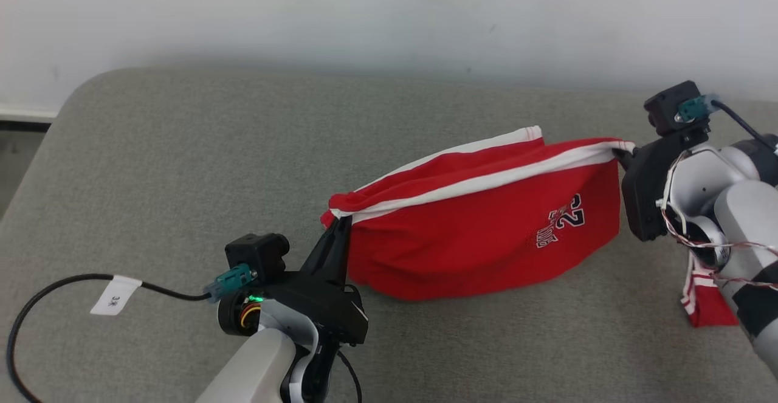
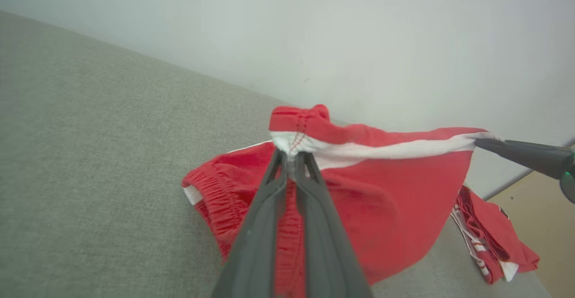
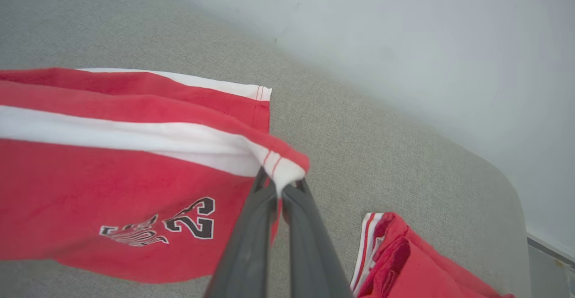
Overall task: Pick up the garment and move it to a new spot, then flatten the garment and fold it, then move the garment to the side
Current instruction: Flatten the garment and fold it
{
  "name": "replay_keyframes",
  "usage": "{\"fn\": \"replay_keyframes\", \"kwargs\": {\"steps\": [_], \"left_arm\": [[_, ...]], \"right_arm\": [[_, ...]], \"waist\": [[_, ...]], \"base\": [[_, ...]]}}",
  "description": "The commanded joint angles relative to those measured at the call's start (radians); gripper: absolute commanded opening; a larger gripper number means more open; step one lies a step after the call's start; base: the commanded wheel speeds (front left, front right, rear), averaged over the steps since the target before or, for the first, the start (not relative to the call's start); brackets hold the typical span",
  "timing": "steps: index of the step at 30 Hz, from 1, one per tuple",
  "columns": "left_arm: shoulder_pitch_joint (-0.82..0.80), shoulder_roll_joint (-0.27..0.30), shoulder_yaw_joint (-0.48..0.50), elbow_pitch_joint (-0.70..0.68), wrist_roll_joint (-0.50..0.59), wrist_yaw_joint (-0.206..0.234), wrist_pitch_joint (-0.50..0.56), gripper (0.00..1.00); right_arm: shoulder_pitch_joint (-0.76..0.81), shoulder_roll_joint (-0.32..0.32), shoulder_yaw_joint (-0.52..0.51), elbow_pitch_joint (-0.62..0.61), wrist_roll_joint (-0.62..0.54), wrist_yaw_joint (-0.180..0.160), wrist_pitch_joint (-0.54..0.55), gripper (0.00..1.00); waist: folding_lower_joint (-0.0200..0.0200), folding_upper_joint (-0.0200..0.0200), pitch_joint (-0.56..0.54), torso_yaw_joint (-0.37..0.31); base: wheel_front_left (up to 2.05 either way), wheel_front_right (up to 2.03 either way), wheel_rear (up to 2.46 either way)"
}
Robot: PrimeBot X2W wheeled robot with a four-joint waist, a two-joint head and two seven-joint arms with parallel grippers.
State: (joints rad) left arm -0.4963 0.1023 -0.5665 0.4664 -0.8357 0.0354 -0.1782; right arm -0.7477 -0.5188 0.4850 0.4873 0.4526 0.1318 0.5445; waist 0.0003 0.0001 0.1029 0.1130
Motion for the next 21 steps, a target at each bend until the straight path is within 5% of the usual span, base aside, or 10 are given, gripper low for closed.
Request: {"fn": "replay_keyframes", "kwargs": {"steps": [1, 8, 16, 17, 18, 19, 20, 21], "left_arm": [[-0.032, -0.012, -0.006, 0.024, 0.009, -0.007, -0.003, 0.00], [-0.114, -0.036, -0.041, 0.096, 0.002, -0.045, 0.000, 0.00], [-0.234, -0.051, -0.073, 0.210, -0.040, -0.039, 0.002, 0.00], [-0.247, -0.052, -0.082, 0.218, -0.054, -0.037, 0.003, 0.31], [-0.258, -0.053, -0.092, 0.224, -0.070, -0.035, 0.002, 0.89], [-0.273, -0.052, -0.102, 0.229, -0.079, -0.031, -0.002, 1.00], [-0.285, -0.052, -0.113, 0.235, -0.092, -0.025, -0.005, 1.00], [-0.294, -0.052, -0.122, 0.241, -0.106, -0.021, -0.009, 1.00]], "right_arm": [[-0.048, 0.006, 0.015, 0.046, -0.010, -0.003, -0.027, 0.00], [-0.156, 0.021, 0.056, 0.180, -0.039, -0.003, -0.103, 0.00], [-0.243, 0.064, 0.072, 0.324, -0.078, -0.003, -0.168, 0.00], [-0.253, 0.072, 0.070, 0.343, -0.078, -0.003, -0.172, 0.00], [-0.262, 0.078, 0.067, 0.358, -0.083, -0.003, -0.181, 0.00], [-0.272, 0.086, 0.062, 0.374, -0.084, -0.003, -0.192, 0.59], [-0.282, 0.093, 0.058, 0.390, -0.089, -0.003, -0.202, 1.00], [-0.288, 0.101, 0.059, 0.405, -0.094, -0.003, -0.214, 1.00]], "waist": [[-0.0003, -0.0001, 0.055, 0.065], [-0.0003, -0.0001, 0.094, 0.104], [-0.0003, -0.0001, 0.132, 0.123], [-0.0003, -0.0001, 0.139, 0.123], [-0.0003, -0.0001, 0.144, 0.123], [-0.0003, -0.0001, 0.150, 0.123], [-0.0003, -0.0001, 0.157, 0.122], [-0.0003, -0.0001, 0.161, 0.122]], "base": [[0.00, 0.00, 0.00], [0.00, 0.00, 0.00], [0.00, 0.00, 0.00], [0.00, 0.00, 0.00], [0.00, 0.00, 0.00], [0.00, 0.00, 0.00], [0.00, 0.00, 0.00], [0.00, 0.00, 0.00]]}}
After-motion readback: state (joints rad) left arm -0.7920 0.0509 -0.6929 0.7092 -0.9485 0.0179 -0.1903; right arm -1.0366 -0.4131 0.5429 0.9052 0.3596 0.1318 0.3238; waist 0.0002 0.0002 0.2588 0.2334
